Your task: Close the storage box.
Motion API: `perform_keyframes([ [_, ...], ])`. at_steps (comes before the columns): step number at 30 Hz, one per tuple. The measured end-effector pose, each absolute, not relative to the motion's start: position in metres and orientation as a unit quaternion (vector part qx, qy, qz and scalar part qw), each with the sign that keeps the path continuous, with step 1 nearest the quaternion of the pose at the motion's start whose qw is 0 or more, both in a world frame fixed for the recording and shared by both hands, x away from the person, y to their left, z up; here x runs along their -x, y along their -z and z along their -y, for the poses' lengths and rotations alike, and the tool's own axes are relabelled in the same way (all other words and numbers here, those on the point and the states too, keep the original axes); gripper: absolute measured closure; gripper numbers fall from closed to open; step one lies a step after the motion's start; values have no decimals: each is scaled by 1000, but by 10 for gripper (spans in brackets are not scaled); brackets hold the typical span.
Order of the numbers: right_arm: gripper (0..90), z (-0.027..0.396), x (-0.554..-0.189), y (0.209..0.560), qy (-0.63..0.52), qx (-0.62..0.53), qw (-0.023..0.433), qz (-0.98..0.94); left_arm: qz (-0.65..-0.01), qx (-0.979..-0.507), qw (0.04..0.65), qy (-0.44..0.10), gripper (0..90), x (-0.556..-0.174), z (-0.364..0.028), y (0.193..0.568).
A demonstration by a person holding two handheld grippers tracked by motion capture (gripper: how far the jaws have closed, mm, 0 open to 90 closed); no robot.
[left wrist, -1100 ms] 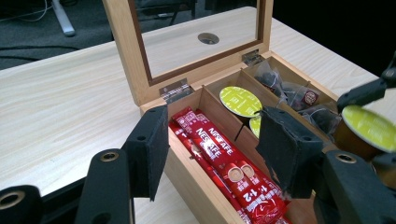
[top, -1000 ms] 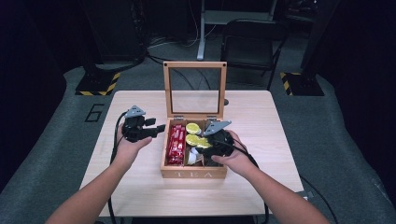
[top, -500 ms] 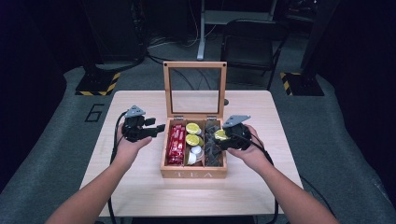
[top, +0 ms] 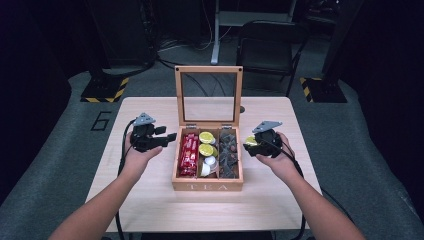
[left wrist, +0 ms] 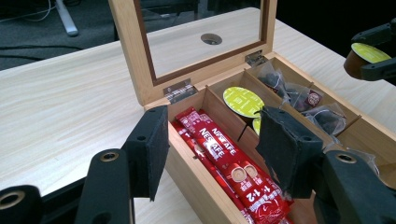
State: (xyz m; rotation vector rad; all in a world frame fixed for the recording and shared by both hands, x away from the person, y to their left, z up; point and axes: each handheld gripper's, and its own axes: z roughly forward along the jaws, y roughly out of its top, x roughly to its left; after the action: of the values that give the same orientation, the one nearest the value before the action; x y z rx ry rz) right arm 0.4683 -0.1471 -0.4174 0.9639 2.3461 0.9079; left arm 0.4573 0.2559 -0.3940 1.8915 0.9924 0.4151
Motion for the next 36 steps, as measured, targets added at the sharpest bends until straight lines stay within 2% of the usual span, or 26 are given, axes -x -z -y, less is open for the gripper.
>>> perform_keyframes([
  [36,378,205,-486,474,-267,-463,239,-811,-405,-770,463,-168,432,-457,-256,396],
])
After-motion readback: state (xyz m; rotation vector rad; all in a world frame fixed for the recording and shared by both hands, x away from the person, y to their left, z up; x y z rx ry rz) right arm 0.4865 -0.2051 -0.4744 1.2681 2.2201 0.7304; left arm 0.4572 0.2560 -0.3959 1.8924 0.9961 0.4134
